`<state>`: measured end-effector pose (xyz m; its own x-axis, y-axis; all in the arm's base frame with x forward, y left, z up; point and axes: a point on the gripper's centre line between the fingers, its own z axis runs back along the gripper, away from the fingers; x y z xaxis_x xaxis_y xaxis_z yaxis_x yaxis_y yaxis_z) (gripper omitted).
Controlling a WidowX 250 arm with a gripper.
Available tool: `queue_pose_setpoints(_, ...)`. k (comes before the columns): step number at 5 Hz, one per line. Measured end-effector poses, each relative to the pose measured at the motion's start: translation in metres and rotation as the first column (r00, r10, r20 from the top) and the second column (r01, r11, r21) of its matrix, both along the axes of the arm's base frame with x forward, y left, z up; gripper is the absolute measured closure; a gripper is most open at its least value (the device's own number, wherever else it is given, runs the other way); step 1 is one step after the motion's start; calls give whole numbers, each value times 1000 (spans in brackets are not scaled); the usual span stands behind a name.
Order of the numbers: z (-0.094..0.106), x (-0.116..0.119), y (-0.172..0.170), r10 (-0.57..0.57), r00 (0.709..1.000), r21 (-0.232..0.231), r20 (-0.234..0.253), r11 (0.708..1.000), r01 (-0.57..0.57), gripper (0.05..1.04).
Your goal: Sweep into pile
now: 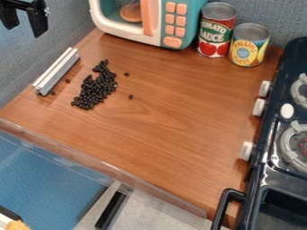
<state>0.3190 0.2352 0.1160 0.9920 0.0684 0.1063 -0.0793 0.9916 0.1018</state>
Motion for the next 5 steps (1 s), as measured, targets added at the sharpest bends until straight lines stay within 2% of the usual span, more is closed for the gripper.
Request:
queue_pose_setpoints(1, -19, -2, -2, 2, 999, -31, -38, 1000, -3, 83)
queue_pose_setpoints(2, -26, -1, -2, 18, 999, -34, -34, 999, -20, 83)
queue_pose_setpoints(5, -52, 5, -19, 47, 999, 26, -20, 999, -46, 83)
